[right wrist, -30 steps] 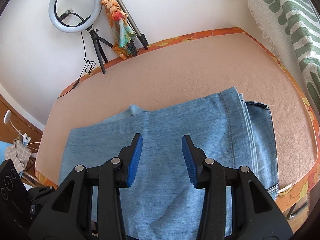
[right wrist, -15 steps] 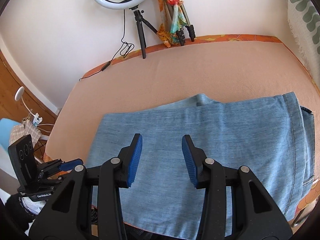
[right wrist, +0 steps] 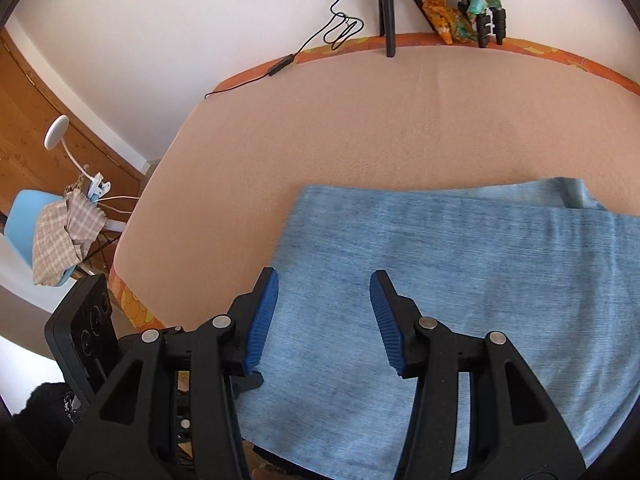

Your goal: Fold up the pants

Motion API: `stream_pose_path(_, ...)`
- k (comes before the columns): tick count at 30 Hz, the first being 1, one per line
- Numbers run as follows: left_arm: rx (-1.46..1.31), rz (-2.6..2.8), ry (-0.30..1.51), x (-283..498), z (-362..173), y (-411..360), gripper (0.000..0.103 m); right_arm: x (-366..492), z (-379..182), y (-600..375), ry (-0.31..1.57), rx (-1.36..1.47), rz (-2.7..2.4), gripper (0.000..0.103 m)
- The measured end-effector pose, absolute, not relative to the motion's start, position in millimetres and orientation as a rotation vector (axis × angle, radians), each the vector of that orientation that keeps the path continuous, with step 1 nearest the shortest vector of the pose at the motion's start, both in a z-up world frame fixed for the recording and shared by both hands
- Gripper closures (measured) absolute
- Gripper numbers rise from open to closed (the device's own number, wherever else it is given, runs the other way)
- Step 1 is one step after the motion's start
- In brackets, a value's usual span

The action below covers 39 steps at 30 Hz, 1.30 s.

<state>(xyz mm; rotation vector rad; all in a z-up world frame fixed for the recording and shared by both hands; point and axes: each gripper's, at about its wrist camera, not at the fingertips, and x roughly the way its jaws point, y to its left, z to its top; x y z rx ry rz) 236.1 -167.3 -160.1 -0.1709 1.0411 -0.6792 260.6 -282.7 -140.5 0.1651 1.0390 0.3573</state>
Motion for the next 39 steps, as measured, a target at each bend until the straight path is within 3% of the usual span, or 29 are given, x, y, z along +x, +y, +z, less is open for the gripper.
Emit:
stream_pose_path(13, -0.216, -0.704, 1.015, 225.5, -164.7, -154.6, 0.064, 319.2, -177.1, -214.8, 1.224, 0.065, 0.310, 0.051)
stream_pose_path(19, -0.378, -0.746, 1.040, 226.5, -171.7, -135.8, 0.065, 333.1, -190.8, -200.4, 1.312, 0.046, 0.278, 0.051)
stream_pose_path(24, -0.386, -0.796, 1.005, 217.0, -165.4, -134.3, 0.066, 335.0, -195.6, -178.7, 1.359, -0.070, 0.248, 0.045)
stream_pose_path(32, -0.378, -0.842, 0.931, 202.0, -148.5, -129.7, 0.066, 327.8, -205.8, -144.1, 1.425, -0.287, 0.196, 0.045)
stream_pose_path(37, -0.327, -0.832, 0.927, 200.4, -144.3, -129.0, 0.066, 317.6, -210.7, -125.4, 1.411, -0.377, 0.184, 0.052)
stream_pose_path(39, -0.290, -0.821, 0.923, 198.6, -142.1, -130.5, 0.066, 314.7, -208.8, -126.9, 1.401, -0.390, 0.182, 0.066)
